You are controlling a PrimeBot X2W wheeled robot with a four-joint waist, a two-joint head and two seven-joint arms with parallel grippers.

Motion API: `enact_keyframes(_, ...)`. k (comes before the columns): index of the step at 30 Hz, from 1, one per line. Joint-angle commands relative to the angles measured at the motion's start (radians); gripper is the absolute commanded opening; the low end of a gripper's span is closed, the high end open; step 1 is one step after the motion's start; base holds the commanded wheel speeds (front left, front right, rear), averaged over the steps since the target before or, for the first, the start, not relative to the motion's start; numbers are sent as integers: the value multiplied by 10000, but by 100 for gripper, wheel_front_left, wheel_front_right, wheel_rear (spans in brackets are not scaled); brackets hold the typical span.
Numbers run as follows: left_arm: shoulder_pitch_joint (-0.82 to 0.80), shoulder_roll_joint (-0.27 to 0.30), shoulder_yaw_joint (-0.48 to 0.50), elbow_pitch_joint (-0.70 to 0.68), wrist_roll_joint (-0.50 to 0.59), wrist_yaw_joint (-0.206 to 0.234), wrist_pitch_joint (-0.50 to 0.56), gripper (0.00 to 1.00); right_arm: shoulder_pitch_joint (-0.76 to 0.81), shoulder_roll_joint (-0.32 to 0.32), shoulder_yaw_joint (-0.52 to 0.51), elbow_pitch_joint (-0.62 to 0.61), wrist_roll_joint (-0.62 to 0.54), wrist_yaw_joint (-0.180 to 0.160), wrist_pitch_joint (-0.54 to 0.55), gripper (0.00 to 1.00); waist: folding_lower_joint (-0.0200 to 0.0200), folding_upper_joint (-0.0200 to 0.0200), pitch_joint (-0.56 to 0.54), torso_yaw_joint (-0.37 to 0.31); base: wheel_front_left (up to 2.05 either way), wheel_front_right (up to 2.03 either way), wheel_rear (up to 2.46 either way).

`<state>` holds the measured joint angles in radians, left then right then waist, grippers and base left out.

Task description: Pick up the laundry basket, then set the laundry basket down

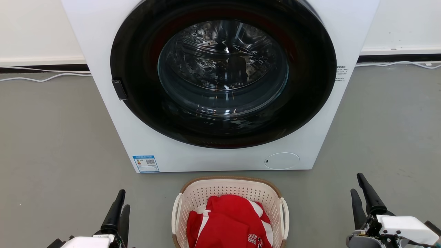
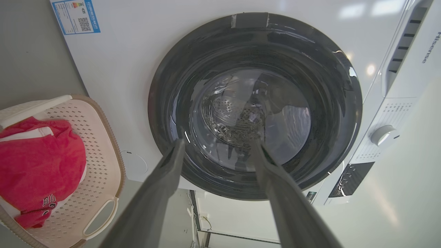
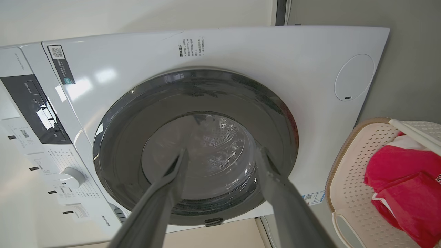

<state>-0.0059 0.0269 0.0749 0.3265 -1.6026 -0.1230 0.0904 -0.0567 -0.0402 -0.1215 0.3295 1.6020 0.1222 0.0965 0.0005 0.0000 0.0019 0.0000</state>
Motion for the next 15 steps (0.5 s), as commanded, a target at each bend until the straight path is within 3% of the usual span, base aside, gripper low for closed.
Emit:
enact_keyframes(1, -355, 42, -13, -328, 8, -7, -82, 100, -316, -55, 72, -352, 19, 12, -122, 100, 16, 0, -3, -1, 0, 0, 0)
enact_keyframes(4, -372, 46, -39, -388, 81, -8, -170, 100, -331, -74, 168, -437, -66, 14, -208, 100, -2, 0, 16, -2, 0, 0, 0)
enact_keyframes(15, -484, 64, -151, -640, 649, -15, -492, 100, -415, -156, 553, -645, -284, 21, -539, 100, -4, 0, 50, -23, 0, 0, 0)
